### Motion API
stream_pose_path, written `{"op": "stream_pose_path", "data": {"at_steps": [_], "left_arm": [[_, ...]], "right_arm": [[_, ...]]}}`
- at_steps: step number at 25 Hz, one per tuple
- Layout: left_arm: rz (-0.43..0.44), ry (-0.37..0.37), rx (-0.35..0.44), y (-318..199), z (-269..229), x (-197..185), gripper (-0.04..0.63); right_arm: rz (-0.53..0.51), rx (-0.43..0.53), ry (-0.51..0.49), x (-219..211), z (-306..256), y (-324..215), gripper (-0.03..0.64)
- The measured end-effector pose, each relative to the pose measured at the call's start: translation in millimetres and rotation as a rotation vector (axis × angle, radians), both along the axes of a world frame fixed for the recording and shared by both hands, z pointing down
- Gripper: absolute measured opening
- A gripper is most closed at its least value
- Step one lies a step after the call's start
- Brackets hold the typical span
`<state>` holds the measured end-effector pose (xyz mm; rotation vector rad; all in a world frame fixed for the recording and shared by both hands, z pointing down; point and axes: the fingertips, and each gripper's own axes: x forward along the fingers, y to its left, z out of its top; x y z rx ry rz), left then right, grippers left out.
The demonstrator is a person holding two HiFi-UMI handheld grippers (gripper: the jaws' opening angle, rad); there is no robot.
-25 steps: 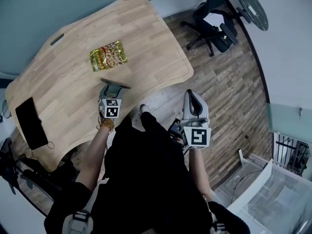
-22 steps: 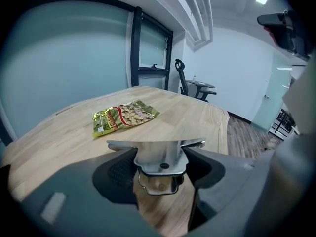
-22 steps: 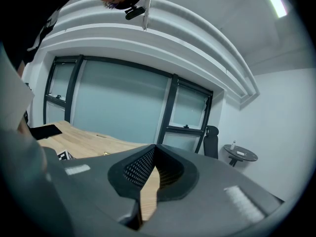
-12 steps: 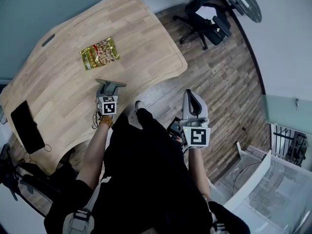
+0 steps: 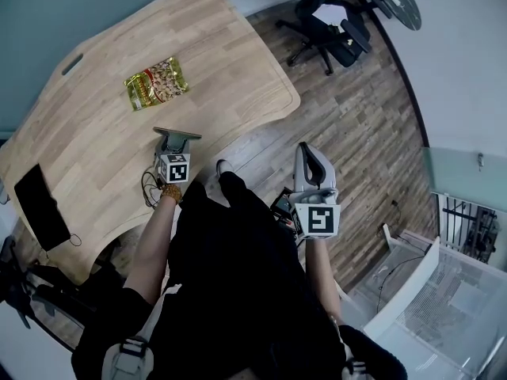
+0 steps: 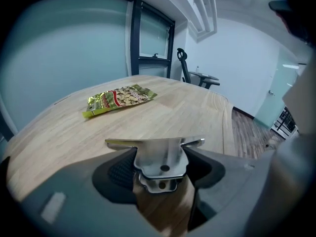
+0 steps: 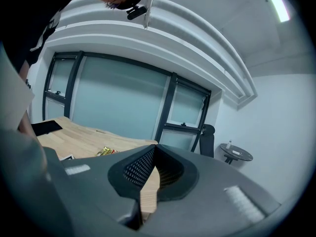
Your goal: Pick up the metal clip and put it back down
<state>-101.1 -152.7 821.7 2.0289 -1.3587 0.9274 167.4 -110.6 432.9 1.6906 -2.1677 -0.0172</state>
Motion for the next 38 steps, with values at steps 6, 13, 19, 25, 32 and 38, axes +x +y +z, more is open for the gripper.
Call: {"op": "stream_pose_path", "data": {"at_steps": [6,13,19,25,32,38], "left_arm": [[0.0,-0.002,0.008,5.1,0.8,-3.4,0.305],[0.022,-0.019,-0.014,5.2,0.9,-1.2,0.31],[0.067,0.0,-0.065,12.3,-2.3,2.1,0.367],[0.102,-0.025,-0.056,21.7,-15.0,-0.3,0.371],[0.067,-0.027,0.033,27.6,-62.6,-14.5,0.37],[0.02,-0.02,0.186,16.1,-130.6,-32.0,0.37]], "right_arm": [[0.004,-0.013,0.017,6.8,1.8,4.9,0.023],[0.018,-0.002,0.004,16.5,0.4,7.2,0.021],[0.009,0.015,-0.013,19.9,-3.6,2.5,0.021],[0.005,0.021,-0.029,25.6,-2.3,-5.5,0.021],[-0.03,0.042,-0.069,25.7,-5.8,-25.0,0.021],[-0.09,0.05,-0.093,8.2,-1.1,-44.8,0.021]]}}
